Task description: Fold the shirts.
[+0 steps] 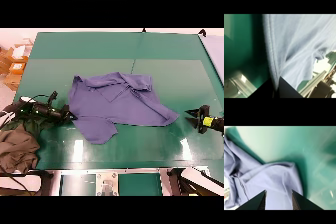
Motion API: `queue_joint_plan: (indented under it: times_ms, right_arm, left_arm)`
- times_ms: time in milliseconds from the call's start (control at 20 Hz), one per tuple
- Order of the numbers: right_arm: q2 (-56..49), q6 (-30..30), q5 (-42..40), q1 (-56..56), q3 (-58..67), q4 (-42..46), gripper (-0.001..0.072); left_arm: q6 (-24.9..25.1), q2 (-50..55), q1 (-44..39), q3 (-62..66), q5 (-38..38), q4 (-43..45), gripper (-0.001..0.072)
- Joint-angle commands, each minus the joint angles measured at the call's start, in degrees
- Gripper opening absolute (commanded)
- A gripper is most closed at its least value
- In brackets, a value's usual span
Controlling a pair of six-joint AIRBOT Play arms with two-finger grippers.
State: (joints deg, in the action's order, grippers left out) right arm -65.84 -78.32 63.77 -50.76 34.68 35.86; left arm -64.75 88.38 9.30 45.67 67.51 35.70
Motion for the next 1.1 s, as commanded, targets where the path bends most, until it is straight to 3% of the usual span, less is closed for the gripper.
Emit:
queue_joint_plan:
  times_ms: [0,150,250,400,600,750,950,1050]
  right_arm:
    - [-0.72,2.54,3.04,-0.68,6.88,4.98,0.0376]
    - [-1.03,2.54,6.91,0.35,9.07,13.94,0.0437]
    - [-3.45,2.54,7.23,0.79,7.58,15.80,0.0437]
    - [-10.38,6.97,5.97,2.91,7.23,13.88,0.0434]
    - [-18.56,13.03,0.79,7.48,8.31,5.14,0.0429]
    - [-23.02,13.03,0.13,10.47,12.11,5.09,0.0349]
    - [-23.80,15.32,3.19,11.72,14.73,5.09,0.0014]
    - [-23.65,15.61,6.27,11.52,16.35,5.16,0.0013]
  left_arm:
    - [1.25,-0.04,0.04,0.02,1.68,-0.13,0.0026]
    - [2.12,-0.04,0.04,0.02,2.12,-0.13,0.0026]
    - [2.32,-0.04,0.04,0.02,2.12,0.11,0.0026]
    - [2.27,-0.04,0.04,0.02,2.16,0.07,0.0026]
    - [2.23,-0.04,0.04,0.02,2.14,0.07,0.0026]
    - [2.23,-0.04,0.04,0.02,2.16,0.09,0.0026]
    - [2.23,-0.07,0.04,0.02,2.19,0.07,0.0026]
    - [2.23,-0.11,0.04,0.07,2.54,-0.24,0.0026]
